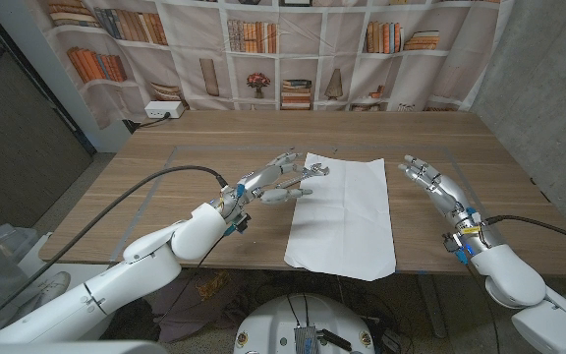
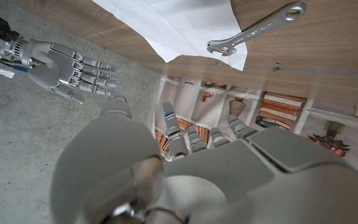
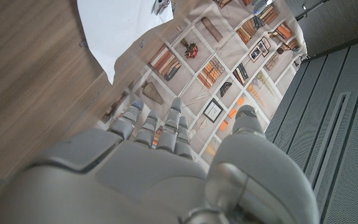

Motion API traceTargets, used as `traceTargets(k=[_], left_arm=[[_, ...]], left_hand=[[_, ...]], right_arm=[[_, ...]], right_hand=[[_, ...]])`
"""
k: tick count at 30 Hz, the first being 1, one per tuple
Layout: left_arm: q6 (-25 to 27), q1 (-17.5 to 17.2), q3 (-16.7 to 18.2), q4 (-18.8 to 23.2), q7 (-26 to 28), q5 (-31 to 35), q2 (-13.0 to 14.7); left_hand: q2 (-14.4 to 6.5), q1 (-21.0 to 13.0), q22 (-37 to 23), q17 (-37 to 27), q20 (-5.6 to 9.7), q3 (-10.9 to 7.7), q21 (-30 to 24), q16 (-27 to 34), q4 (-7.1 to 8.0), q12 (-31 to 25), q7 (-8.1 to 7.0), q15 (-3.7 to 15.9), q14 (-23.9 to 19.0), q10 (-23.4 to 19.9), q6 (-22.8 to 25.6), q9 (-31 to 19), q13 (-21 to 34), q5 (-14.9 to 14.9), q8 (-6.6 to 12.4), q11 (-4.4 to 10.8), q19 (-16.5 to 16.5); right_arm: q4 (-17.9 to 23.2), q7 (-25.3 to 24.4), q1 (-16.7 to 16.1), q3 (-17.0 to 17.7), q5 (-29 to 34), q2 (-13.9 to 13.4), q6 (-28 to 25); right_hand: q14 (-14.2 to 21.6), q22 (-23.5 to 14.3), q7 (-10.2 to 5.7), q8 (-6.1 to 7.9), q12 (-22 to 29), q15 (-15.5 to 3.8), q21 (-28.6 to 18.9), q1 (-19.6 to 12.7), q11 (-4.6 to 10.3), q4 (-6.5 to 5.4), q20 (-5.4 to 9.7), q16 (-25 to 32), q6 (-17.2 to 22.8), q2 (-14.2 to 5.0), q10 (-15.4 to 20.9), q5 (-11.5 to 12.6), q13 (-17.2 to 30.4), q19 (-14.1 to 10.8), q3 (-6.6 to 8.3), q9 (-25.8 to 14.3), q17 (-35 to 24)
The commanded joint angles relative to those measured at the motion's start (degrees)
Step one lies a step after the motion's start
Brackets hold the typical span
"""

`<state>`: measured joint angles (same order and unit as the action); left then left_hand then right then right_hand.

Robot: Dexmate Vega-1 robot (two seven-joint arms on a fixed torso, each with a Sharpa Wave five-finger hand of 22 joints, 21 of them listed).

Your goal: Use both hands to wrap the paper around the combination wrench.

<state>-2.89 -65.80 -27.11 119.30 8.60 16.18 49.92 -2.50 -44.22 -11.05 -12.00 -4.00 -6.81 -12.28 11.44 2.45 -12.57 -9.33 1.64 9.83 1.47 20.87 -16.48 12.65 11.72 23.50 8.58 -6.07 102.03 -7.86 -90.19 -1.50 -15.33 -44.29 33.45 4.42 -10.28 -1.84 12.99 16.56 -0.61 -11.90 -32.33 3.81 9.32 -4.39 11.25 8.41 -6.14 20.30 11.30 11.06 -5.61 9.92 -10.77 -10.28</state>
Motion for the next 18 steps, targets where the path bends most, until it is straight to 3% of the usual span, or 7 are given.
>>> traceTargets(k=[1,5,11,12,13,18], left_arm=[[1.47,-0.41,1.24,0.37,2.24,1.93,0.00],[3.62,-0.05,0.67,1.25,3.30,6.02,-0.01],[2.57,0.51,0.69,0.07,3.09,4.18,-0.83],[2.47,0.57,0.74,-0.08,3.10,3.96,-0.93],[2.24,0.69,0.76,-0.28,3.01,3.68,-0.95],[1.92,1.22,0.73,-0.94,2.69,2.96,-1.19]], left_hand=[[-0.21,-0.21,-0.27,0.05,0.13,0.23,-0.24,0.20,-0.04,-0.41,-0.28,-0.10,2.74,-0.31,-0.26,0.04,0.28,0.40,-0.25,0.34,-0.35],[-0.22,-0.15,-0.27,0.04,0.12,0.28,-0.26,0.27,-0.02,-0.41,-0.25,-0.11,2.58,-0.32,-0.55,0.11,0.28,0.42,-0.42,0.35,-0.34],[-0.22,-0.02,-0.27,0.04,0.18,0.41,-0.31,0.33,0.04,-0.45,-0.47,0.00,2.45,-0.43,-1.06,0.25,0.28,0.45,-0.72,0.37,-0.25],[-0.22,-0.01,-0.27,0.04,0.15,0.42,-0.32,0.33,0.05,-0.44,-0.48,0.01,2.46,-0.40,-1.06,0.26,0.28,0.45,-0.73,0.38,-0.24],[-0.22,0.01,-0.27,0.04,0.16,0.44,-0.32,0.34,0.05,-0.45,-0.54,-0.01,2.44,-0.43,-1.16,0.28,0.28,0.45,-0.79,0.42,-0.24],[-0.23,0.10,-0.27,0.04,0.19,0.52,-0.36,0.36,0.09,-0.46,-0.69,0.01,2.39,-0.45,-1.75,0.38,0.29,0.47,-1.10,0.41,-0.18]], right_arm=[[3.10,0.35,-4.85,3.89,2.84,0.89,0.30],[4.23,1.93,-5.98,4.45,1.05,1.09,-0.09],[5.63,3.13,-7.75,5.70,2.44,1.40,0.39],[5.91,3.33,-8.05,5.81,2.35,1.56,0.31],[6.04,3.87,-8.23,5.71,1.71,1.65,0.34],[6.59,4.12,-9.22,6.34,4.96,2.28,1.37]], right_hand=[[0.11,-0.12,-0.10,0.30,0.37,0.02,-0.13,-0.82,0.27,0.09,0.18,-0.04,0.41,0.12,0.61,0.57,0.32,-0.64,0.50,-0.28,-0.06],[-0.68,-0.12,-0.18,0.19,0.27,-0.32,-0.03,-1.23,0.51,0.11,0.54,-0.42,0.46,0.12,0.47,0.61,0.32,-0.56,0.67,-0.28,-0.06],[-1.38,-0.13,-0.31,-0.16,-0.02,-0.71,0.14,-1.93,0.56,0.18,1.32,-0.68,0.02,0.17,-0.09,0.67,0.32,-0.35,0.92,-0.28,-0.06],[-1.39,-0.14,0.94,-1.52,-0.35,-0.72,0.22,-2.43,0.14,0.03,1.39,-0.61,-3.19,0.44,-0.64,0.61,0.34,-0.39,1.01,-0.27,-0.12],[-1.40,-0.14,1.30,-2.00,-0.53,-0.75,0.24,-2.44,0.28,-0.09,1.32,-0.57,-4.54,0.60,-1.00,0.54,0.35,-0.44,0.95,-0.28,-0.16],[-1.25,-0.13,2.24,-2.58,-0.63,-1.26,0.21,-2.76,0.65,-0.16,1.81,-0.48,-7.27,1.20,-1.01,0.35,0.40,-0.74,0.83,-0.30,-0.18]])
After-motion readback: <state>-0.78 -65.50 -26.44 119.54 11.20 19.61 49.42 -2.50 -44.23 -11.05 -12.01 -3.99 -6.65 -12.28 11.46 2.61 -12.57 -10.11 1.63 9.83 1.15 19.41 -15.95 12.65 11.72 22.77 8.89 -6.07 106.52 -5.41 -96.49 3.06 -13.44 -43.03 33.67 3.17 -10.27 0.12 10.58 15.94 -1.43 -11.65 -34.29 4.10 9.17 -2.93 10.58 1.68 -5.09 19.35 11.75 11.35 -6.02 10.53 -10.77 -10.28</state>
